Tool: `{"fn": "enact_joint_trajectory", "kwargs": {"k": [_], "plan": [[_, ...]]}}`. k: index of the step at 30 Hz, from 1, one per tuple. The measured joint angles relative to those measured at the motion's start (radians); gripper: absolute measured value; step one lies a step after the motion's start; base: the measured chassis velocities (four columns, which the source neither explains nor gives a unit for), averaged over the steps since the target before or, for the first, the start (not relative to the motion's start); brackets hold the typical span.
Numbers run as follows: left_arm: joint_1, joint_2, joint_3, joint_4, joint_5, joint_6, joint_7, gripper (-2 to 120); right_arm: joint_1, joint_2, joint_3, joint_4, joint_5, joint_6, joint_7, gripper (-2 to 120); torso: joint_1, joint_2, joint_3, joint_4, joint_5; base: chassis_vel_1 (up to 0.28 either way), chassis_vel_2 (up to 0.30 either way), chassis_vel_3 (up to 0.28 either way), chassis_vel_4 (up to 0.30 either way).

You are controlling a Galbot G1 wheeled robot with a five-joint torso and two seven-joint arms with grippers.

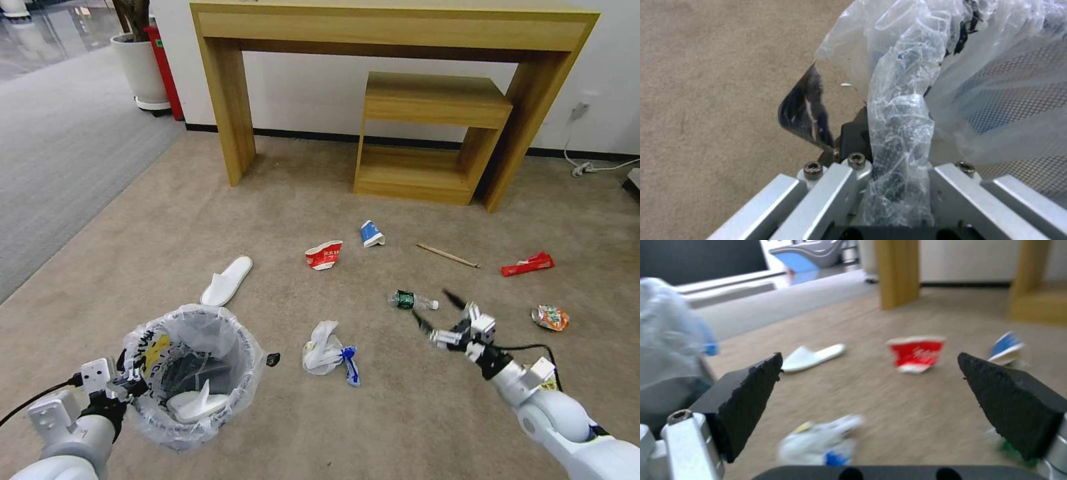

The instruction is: Pick up the trash bin and place the garbage on the floor into it.

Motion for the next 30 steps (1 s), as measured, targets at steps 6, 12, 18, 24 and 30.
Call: {"fn": "enact_joint_trajectory", "kwargs": {"k": [6,12,18,24,30], "plan": [[-0.004,-0.008,0.003,0.011,0.004,-0.006,0.004,1,0.057,0.011,-0.101,-0.063,0.066,-0.019,-0.074,100,0.0,0.0,0.0,0.0003,-0.0002,0.0,0.0,0.0,0.0],[-0.001,-0.025,0.003,0.021,0.015,-0.017,0.015,1,0.16,0.061,-0.229,-0.162,0.067,-0.051,-0.039,100,0.0,0.0,0.0,0.0004,-0.0007,0.0,0.0,0.0,0.0],[0.001,-0.045,0.007,0.021,0.029,-0.02,0.019,1,0.222,0.116,-0.307,-0.264,0.025,-0.087,0.043,100,0.0,0.0,0.0,0.0003,-0.0003,0.0,0.0,0.0,0.0],[0.006,-0.058,0.008,0.021,0.039,-0.023,0.022,1,0.283,0.162,-0.389,-0.358,0.021,-0.095,0.056,100,0.0,0.0,0.0,0.0002,-0.0003,0.0,0.0,0.0,0.0],[0.014,-0.072,0.008,0.017,0.049,-0.03,0.028,1,0.333,0.206,-0.459,-0.429,0.012,-0.096,0.06,100,0.0,0.0,0.0,0.0002,-0.0005,0.0,0.0,0.0,0.0]]}}
